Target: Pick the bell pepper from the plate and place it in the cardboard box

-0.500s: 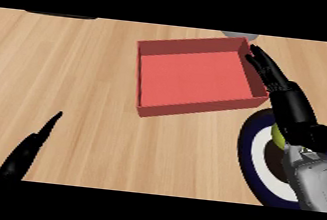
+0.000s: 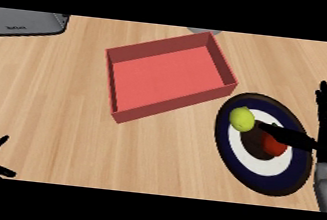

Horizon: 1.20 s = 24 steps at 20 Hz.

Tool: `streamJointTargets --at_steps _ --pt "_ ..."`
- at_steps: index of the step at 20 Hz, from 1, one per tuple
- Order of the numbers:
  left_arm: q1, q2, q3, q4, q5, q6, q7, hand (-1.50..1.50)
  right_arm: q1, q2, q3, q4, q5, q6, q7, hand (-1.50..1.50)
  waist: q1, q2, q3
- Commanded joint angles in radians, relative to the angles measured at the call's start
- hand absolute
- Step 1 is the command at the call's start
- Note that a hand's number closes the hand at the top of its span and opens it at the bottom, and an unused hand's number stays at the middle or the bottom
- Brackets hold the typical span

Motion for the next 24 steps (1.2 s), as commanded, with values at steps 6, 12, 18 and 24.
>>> streamJointTargets --at_steps 6,12,18,24 --pt "-0.249 -0.192 -0.039 -0.224 0.104 -0.013 -0.126 0.00 0.228 -0.188 0.072 0.147 0.476 -0.248 0.209 -1.50 -0.002 0.028 -0.025" --pt "-0.340 -0.247 -0.089 -0.199 0.095 -0.020 -0.108 0.00 0.227 -0.194 0.131 0.044 0.682 -0.197 0.559 -1.50 0.067 0.035 -0.022" --pt "-0.422 -0.290 -0.124 -0.166 0.090 -0.027 -0.062 0.00 0.200 -0.130 0.219 -0.196 0.717 0.055 0.920 -1.50 0.096 0.028 -0.015" --pt "-0.521 -0.340 -0.137 -0.083 0.073 -0.037 -0.062 0.00 0.110 -0.035 0.267 -0.411 0.810 0.272 1.288 -1.50 0.133 0.030 -0.008"
